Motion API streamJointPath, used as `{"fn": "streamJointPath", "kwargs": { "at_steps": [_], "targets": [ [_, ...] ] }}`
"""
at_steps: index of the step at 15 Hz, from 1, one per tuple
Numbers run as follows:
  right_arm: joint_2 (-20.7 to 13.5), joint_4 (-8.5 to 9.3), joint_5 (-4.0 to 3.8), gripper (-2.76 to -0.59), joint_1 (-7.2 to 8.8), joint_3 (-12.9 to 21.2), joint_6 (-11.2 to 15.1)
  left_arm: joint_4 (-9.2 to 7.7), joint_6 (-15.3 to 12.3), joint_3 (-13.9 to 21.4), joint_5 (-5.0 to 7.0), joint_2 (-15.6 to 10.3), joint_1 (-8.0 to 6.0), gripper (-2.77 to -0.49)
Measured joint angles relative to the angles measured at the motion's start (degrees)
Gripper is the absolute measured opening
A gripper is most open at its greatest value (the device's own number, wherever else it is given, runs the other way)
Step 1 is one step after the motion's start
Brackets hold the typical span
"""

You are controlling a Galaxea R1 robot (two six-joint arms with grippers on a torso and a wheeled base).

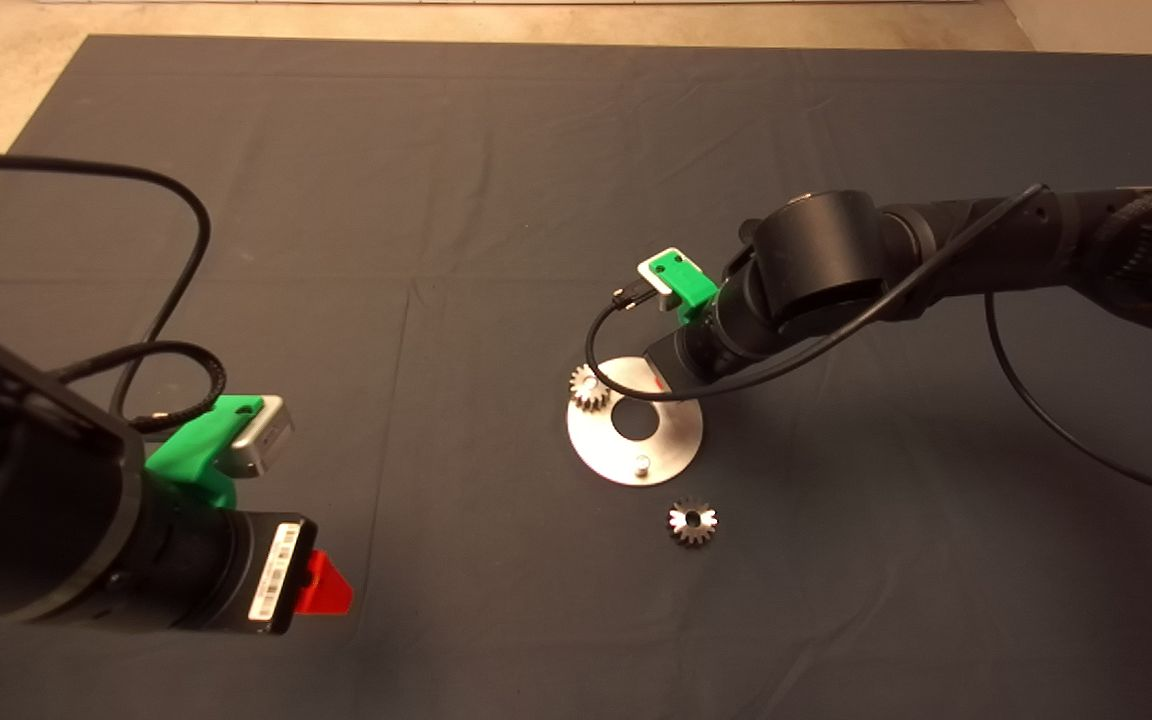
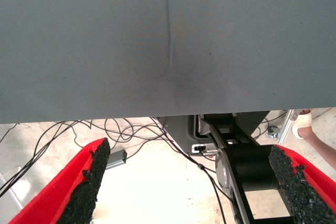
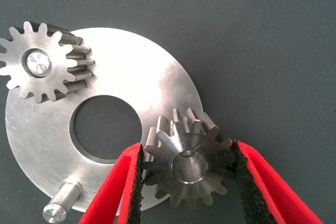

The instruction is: Install three planetary gears onto the carrier pins

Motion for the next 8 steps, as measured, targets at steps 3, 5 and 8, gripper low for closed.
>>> {"fn": "streamJointPath", "kwargs": {
  "at_steps": [3,5,8],
  "targets": [
    [-0.5,0.00,-0.01,-2.28,0.00,0.0,0.0,0.00,0.0,0.0,-0.04,0.0,0.00,-1.09],
    [-0.5,0.00,-0.01,-2.28,0.00,0.0,0.0,0.00,0.0,0.0,-0.09,0.0,0.00,-1.09],
    [-0.5,0.00,-0.01,-2.28,0.00,0.0,0.0,0.00,0.0,0.0,-0.09,0.0,0.00,-1.09]
  ]
}}
